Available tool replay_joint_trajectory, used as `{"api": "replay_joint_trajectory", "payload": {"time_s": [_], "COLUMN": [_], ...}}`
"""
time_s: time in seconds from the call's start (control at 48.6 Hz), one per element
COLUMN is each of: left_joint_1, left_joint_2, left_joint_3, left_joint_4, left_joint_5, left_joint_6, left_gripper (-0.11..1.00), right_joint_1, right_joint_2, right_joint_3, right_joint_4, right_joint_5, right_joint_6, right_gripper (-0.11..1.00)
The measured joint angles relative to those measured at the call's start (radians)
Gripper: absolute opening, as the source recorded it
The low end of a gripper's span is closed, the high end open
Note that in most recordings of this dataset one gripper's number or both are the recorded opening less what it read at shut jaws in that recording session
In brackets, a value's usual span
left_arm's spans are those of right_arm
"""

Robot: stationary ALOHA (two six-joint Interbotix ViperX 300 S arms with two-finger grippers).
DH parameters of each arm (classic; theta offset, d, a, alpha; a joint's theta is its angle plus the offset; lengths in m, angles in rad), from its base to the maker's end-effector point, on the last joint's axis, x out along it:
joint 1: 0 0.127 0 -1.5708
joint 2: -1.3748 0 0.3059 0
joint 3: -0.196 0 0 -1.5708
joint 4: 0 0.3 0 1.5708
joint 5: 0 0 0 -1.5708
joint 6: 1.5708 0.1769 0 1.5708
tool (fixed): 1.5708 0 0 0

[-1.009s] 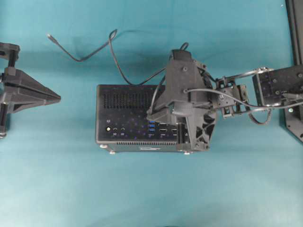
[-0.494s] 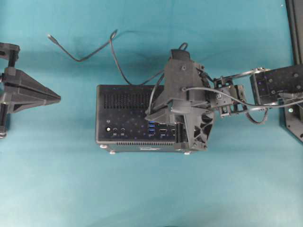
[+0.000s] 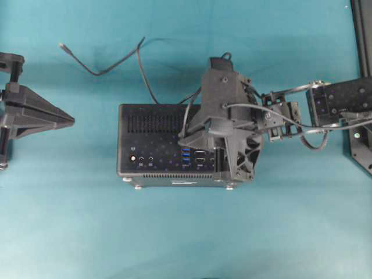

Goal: Insert the USB into the PC box with both arms.
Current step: 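Push the plug down into the blue USB port with the right gripper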

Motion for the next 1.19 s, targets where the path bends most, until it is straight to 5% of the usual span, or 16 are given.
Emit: {"api": "replay_joint_trajectory", "payload": {"time_s": [1.194], "left_joint_1": [0.000], "left_joint_2": [0.002], "left_joint_3": [0.000], "left_joint_4": [0.000], "left_joint_5": [-0.002], "left_joint_6": [0.000], "left_gripper": [0.00], "right_joint_1": [0.026], "right_joint_2": [0.000], "right_joint_3": [0.005], "right_joint_4": [0.018], "right_joint_5": [0.003], "right_joint_6": [0.012], "right_gripper": [0.11]}}
